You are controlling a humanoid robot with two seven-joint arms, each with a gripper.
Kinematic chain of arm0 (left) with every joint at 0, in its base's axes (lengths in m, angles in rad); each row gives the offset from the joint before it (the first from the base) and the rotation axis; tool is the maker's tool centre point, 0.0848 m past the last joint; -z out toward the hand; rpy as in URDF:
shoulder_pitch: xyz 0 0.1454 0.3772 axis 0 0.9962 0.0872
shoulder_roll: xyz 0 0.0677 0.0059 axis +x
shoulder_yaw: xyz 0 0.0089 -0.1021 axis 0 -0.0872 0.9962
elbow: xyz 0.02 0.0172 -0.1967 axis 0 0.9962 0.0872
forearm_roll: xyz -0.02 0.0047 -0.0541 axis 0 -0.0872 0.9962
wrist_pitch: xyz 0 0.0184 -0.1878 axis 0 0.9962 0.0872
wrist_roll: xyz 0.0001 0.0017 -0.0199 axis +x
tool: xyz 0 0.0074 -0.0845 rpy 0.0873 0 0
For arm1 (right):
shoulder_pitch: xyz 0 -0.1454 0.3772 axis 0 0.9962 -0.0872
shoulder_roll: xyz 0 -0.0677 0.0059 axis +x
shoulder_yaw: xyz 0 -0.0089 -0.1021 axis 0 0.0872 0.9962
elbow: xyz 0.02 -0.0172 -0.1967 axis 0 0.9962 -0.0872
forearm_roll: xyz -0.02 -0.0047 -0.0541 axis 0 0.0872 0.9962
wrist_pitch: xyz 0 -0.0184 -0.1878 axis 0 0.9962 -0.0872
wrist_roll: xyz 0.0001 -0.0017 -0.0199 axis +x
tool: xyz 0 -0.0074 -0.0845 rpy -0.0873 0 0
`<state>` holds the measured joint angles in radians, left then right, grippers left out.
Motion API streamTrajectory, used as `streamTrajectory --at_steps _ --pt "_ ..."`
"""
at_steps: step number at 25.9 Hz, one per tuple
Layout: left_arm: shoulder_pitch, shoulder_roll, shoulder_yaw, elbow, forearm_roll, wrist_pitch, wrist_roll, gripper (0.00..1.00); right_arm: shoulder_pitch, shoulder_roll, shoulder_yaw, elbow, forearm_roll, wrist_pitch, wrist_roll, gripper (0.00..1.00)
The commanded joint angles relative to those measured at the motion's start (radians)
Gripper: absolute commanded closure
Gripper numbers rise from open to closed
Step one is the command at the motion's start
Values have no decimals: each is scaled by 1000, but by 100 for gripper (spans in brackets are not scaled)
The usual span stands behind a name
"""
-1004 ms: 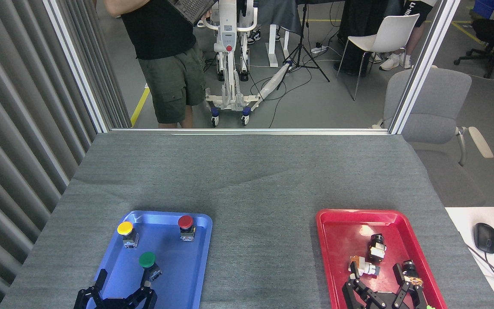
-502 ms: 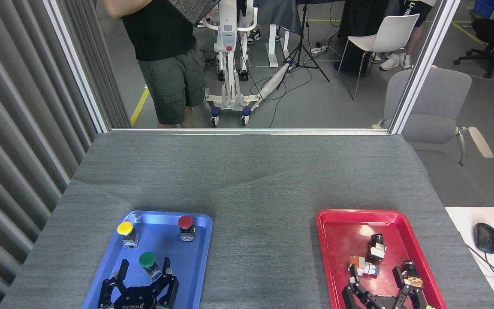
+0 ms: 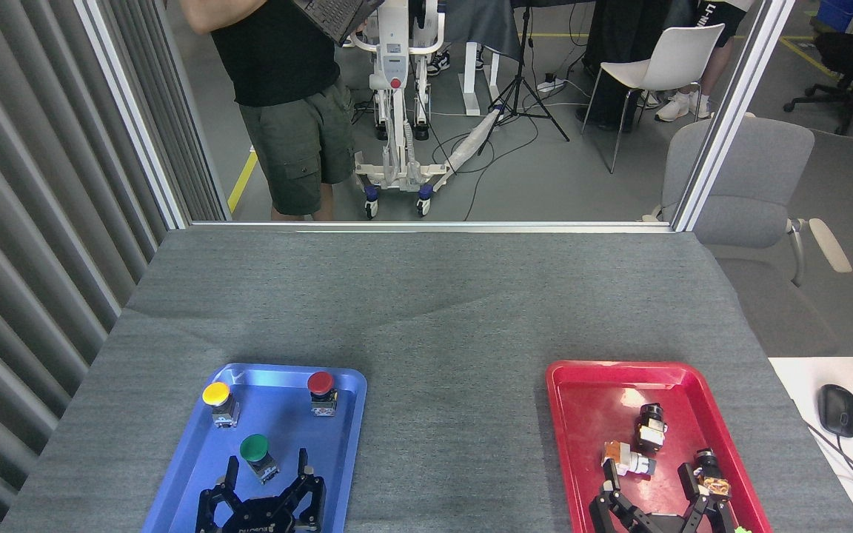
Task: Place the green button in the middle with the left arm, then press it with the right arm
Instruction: 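Reach the left gripper down and grasp the green button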
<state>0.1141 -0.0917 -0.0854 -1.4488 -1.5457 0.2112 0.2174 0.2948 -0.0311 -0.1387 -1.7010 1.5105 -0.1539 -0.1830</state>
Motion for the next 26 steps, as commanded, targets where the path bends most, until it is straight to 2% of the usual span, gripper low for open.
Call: streamTrajectory --at_steps 1,4,10,14,18,22,24,26 --pt "-17 -10 -16 67 4 40 5 7 9 3 2 -5 0 -3 2 0" --pt "-36 -10 -19 107 27 80 14 7 10 2 2 -5 0 -3 2 0" --pt "-85 -16 -8 189 62 96 40 9 10 3 2 -5 2 -3 2 0" --pt "-120 -17 -10 251 84 148 42 13 10 5 2 -5 2 -3 2 0" --pt "-148 -22 -8 303 87 155 63 22 10 5 2 -5 2 -1 2 0" --pt "-183 -20 -8 346 101 160 79 25 10 5 2 -5 2 -1 2 0" --pt "-195 -20 -7 361 118 160 83 32 12 5 2 -5 2 -1 2 0" --pt "-197 -16 -7 372 134 160 99 48 12 7 2 -5 2 -1 2 0"
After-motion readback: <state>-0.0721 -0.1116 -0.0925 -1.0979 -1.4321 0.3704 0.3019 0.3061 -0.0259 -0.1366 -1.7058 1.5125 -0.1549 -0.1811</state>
